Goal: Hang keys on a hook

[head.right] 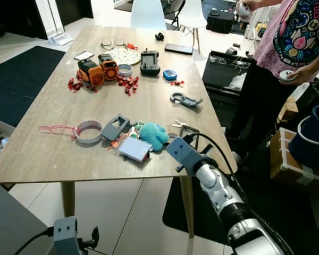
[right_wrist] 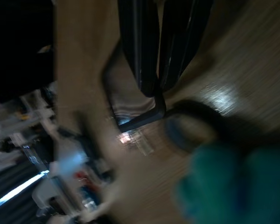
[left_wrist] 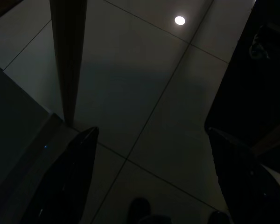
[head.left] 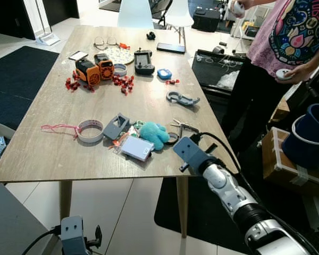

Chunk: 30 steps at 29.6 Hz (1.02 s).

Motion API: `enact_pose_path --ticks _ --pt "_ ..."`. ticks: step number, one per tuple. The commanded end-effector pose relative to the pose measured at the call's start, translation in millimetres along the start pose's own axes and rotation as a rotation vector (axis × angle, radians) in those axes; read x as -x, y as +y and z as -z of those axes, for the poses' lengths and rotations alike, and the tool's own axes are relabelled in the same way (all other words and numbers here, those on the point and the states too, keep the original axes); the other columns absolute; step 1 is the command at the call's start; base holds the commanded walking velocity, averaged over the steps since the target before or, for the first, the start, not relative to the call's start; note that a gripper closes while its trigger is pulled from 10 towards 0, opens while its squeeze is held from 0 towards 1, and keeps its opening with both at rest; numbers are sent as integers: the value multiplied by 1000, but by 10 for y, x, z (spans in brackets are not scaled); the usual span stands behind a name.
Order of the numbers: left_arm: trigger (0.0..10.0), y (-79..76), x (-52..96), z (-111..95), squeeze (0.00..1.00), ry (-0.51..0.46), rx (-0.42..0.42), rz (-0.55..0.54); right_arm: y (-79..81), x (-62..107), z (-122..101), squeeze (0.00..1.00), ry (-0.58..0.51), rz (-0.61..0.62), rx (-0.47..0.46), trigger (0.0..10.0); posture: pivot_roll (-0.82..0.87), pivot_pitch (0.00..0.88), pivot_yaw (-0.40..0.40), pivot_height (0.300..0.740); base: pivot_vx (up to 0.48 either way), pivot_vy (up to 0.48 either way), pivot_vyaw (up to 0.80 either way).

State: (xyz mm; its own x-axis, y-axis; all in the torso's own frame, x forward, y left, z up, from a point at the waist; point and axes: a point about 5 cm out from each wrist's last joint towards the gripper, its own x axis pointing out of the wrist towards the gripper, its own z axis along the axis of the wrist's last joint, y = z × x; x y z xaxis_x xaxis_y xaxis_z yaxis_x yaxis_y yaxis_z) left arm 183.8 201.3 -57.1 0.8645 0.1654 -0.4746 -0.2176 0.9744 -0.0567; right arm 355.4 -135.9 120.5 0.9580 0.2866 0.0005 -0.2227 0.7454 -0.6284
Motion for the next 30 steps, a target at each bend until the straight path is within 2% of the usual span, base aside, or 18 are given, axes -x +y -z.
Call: enact_pose_path --ticks 1,2,4,5,7,9,13,18,21,22,25,26,28,30 --pt "10000 -12 35 76 0 34 4 -1 -123 -25 -94 0 -59 66 -58 0 54 97 -73 740 0 0 0" --pt "10000 -10 39 77 0 32 5 -1 -233 -32 -235 0 -160 90 -165 0 54 97 -73 740 0 0 0" --pt "10000 -10 39 77 0 32 5 -1 -233 -32 -235 0 -160 90 -165 0 54 97 -73 740 0 0 0" --pt "10000 -8 41 78 0 32 5 -2 -322 -24 -342 0 -239 102 -259 0 54 97 -74 740 0 0 0" --pt "10000 -9 43 79 0 31 7 -2 -448 11 -509 0 -367 130 -362 0 55 97 -75 740 0 0 0" --pt "10000 -9 43 80 0 31 8 -3 -473 20 -548 0 -394 139 -378 0 54 96 -75 740 0 0 0" --pt "10000 -10 43 81 0 32 10 -3 -584 65 -772 0 -538 189 -404 0 54 98 -75 740 0 0 0" --pt "10000 -9 42 79 0 31 10 -3 -612 44 -819 0 -546 202 -426 0 50 97 -72 740 0 0 0" --pt "10000 -8 40 79 0 32 9 -2 -592 4 -797 0 -519 189 -449 0 50 97 -72 740 0 0 0" --pt "10000 -11 37 77 0 33 7 0 -473 -101 -774 0 -467 103 -552 0 50 97 -71 740 0 0 0" --pt "10000 -16 32 72 0 32 7 1 -278 -167 -844 0 -474 -51 -716 0 52 96 -72 740 0 0 0" --pt "10000 -16 32 72 0 32 7 1 -278 -167 -844 0 -474 -51 -716 0 52 96 -72 740 0 0 0" --pt "10000 -19 31 69 0 30 8 0 -116 -171 -912 0 -491 -158 -766 0 54 97 -75 740 0 0 0" --pt "10000 -19 31 68 0 29 8 -1 -63 -166 -931 0 -495 -189 -766 0 57 97 -78 740 0 0 0"
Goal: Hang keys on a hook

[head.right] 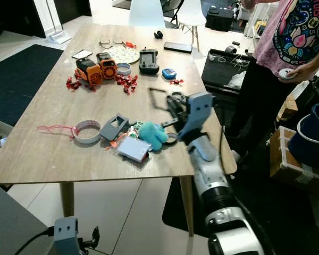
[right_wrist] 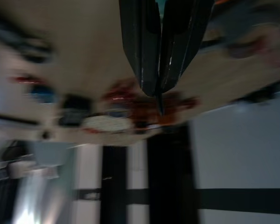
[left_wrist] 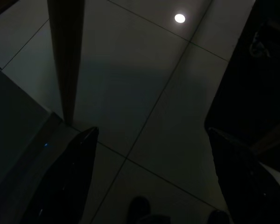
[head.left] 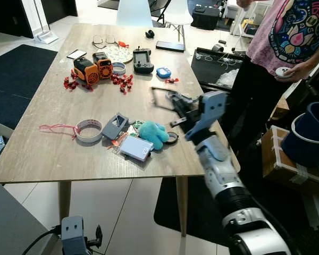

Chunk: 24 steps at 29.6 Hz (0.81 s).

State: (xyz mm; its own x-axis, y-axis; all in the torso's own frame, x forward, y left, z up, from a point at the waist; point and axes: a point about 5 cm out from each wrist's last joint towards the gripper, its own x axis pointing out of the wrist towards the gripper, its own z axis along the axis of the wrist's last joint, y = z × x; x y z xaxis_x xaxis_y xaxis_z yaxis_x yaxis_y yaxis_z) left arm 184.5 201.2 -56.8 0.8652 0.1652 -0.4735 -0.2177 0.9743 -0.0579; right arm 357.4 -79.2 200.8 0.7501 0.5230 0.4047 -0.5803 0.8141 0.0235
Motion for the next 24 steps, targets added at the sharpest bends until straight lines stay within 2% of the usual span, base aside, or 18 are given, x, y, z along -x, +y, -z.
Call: enact_pose_path --ticks 1,3,6,13,19,24 --pt "10000 -13 37 74 0 30 8 -3 60 30 58 0 23 -41 -31 0 57 98 -78 740 0 0 0" --pt "10000 -4 43 81 0 31 9 -6 135 35 85 0 26 -78 -47 0 59 99 -81 740 0 0 0" --pt "10000 3 50 86 0 30 10 -8 165 37 86 0 20 -92 -59 0 58 99 -81 740 0 0 0" --pt "10000 6 60 96 0 32 8 -9 156 63 71 0 6 -106 -85 0 50 99 -75 740 0 0 0" --pt "10000 -20 37 72 0 29 7 -2 189 109 157 0 55 -149 -155 0 47 99 -74 740 0 0 0" --pt "10000 -22 37 71 0 26 11 -4 253 136 240 0 128 -188 -104 0 53 99 -83 740 0 0 0"
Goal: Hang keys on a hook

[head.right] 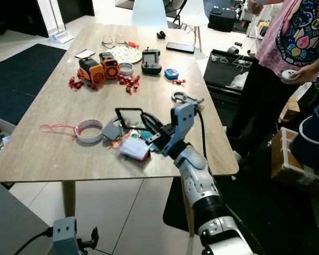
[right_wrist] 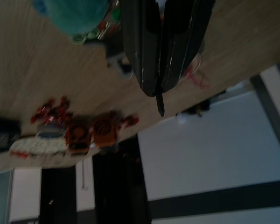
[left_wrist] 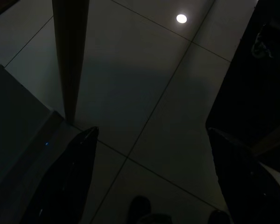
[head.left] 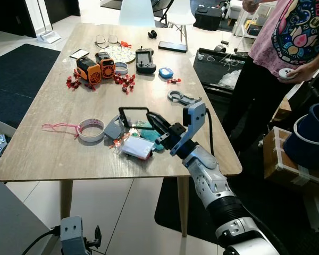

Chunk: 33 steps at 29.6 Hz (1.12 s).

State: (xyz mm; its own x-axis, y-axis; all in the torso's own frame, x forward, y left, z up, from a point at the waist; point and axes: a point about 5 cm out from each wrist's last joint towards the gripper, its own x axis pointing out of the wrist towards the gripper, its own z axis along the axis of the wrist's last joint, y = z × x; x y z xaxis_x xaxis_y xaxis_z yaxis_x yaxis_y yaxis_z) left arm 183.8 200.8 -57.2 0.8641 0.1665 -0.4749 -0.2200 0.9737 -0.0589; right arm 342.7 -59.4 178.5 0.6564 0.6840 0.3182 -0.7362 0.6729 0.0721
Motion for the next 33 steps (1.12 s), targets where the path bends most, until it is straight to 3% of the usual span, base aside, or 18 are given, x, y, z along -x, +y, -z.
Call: enact_pose_path --ticks 1,6,7,10,14,15,19,24,28,33 --pt "10000 -9 44 78 0 27 10 -6 -8 52 34 0 42 17 72 0 53 99 -83 740 0 0 0" --pt "10000 -2 66 107 0 34 9 -7 -210 118 -177 0 -14 156 291 0 49 97 -80 740 0 0 0" --pt "10000 -2 66 107 0 34 9 -7 -210 118 -177 0 -14 156 291 0 49 97 -80 740 0 0 0" --pt "10000 -5 61 101 0 34 9 -5 -268 157 -343 0 -55 198 423 0 45 94 -79 740 0 0 0" --pt "10000 -9 55 96 0 33 8 -3 -288 178 -406 0 -66 224 476 0 45 93 -79 740 0 0 0" --pt "10000 -14 49 89 0 32 8 -1 -324 207 -474 0 -78 264 527 0 45 91 -79 740 0 0 0" --pt "10000 -18 44 83 0 31 8 1 -372 237 -483 0 -61 295 540 0 41 83 -77 740 0 0 0" --pt "10000 -23 37 80 0 33 6 6 -379 257 -284 0 55 265 504 0 42 79 -77 740 0 0 0" --pt "10000 -24 33 77 0 33 7 6 -317 232 -171 0 119 209 485 0 42 79 -79 740 0 0 0" --pt "10000 -22 35 78 0 32 8 3 -63 187 178 0 317 1 409 0 45 80 -80 740 0 0 0"
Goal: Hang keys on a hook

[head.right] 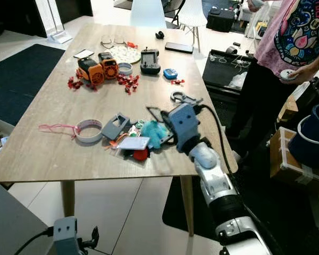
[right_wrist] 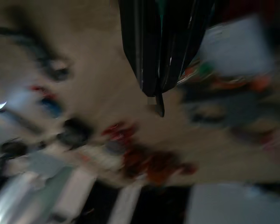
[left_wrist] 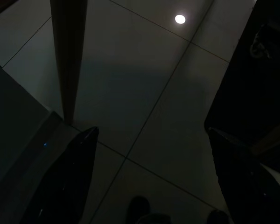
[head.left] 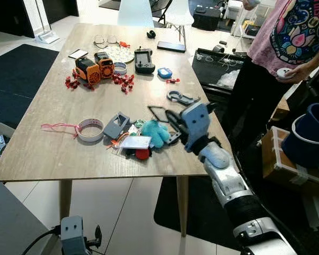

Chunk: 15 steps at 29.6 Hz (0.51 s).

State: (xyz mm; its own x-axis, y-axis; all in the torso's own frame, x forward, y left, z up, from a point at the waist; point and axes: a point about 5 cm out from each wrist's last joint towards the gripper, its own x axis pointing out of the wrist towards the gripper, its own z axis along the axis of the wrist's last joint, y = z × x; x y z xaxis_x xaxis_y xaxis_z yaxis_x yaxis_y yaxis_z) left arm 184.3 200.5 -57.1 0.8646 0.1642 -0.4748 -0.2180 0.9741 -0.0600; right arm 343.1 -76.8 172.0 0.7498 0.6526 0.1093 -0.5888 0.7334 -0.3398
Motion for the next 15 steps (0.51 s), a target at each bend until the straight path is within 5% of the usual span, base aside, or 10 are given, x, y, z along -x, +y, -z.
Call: enact_pose_path --ticks 1,15 --pt "10000 -17 39 81 0 32 8 1 127 22 131 0 76 -79 -23 0 45 80 -80 740 0 0 0" --pt "10000 -16 51 97 0 35 13 -4 548 184 262 0 192 -364 -130 0 45 84 -85 740 0 0 0"
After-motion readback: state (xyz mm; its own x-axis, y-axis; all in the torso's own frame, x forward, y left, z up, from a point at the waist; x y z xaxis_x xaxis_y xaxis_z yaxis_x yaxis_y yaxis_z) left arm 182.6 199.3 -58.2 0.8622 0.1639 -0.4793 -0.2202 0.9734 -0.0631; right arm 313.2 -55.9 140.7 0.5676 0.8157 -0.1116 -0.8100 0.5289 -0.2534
